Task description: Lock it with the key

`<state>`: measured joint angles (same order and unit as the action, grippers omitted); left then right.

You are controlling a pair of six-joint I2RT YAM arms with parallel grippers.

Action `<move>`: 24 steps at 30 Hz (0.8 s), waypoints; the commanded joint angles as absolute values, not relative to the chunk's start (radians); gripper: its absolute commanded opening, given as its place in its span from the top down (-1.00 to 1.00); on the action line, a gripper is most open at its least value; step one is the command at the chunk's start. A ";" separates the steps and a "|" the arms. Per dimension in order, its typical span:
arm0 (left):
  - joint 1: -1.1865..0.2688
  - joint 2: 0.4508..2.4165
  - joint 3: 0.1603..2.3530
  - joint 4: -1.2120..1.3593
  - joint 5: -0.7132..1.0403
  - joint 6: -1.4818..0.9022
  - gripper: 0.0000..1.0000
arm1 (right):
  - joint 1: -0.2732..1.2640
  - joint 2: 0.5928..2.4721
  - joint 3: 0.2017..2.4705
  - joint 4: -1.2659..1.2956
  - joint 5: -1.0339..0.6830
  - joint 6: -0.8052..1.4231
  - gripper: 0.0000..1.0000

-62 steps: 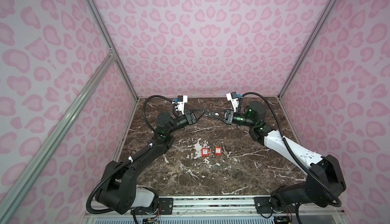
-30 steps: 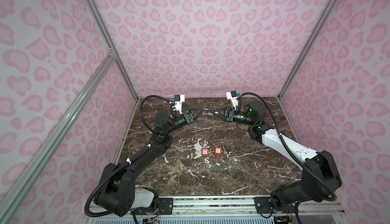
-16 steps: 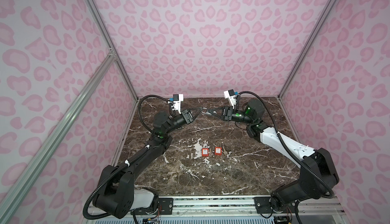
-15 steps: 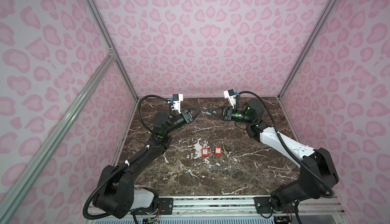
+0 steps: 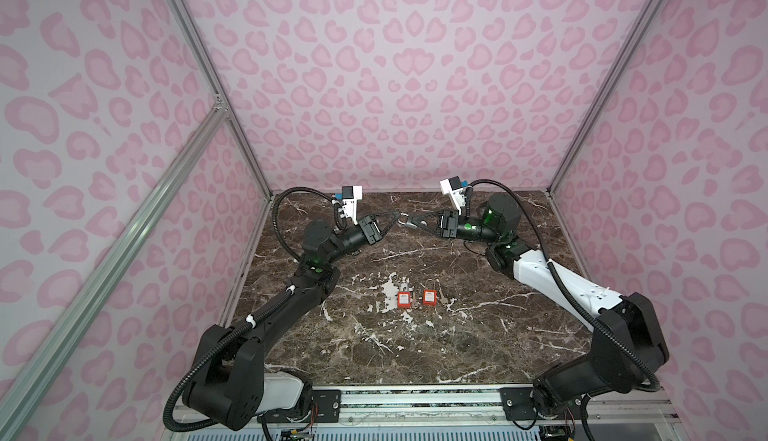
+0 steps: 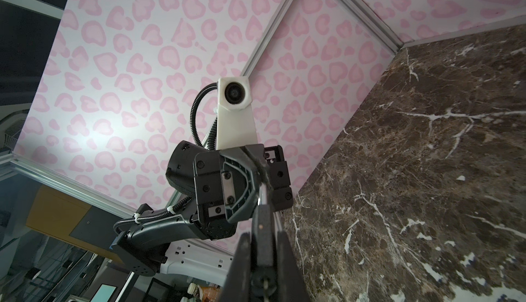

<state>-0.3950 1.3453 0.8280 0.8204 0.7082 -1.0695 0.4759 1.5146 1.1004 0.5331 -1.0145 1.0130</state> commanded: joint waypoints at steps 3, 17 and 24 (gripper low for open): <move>-0.463 1.383 0.857 0.795 0.834 -1.039 0.93 | 0.510 1.555 1.120 0.623 -1.021 1.009 1.00; -0.335 1.290 0.793 0.777 0.835 -1.055 0.43 | 0.463 1.501 1.103 0.478 -1.034 0.908 1.00; -0.336 1.305 0.809 0.775 0.846 -1.055 0.31 | 0.480 1.511 1.107 0.480 -1.034 0.908 1.00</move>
<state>-0.3355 1.3025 0.7948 0.7502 0.8165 -1.0542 0.4767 1.5024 1.1061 0.4664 -1.0313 0.9218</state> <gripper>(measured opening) 0.343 0.106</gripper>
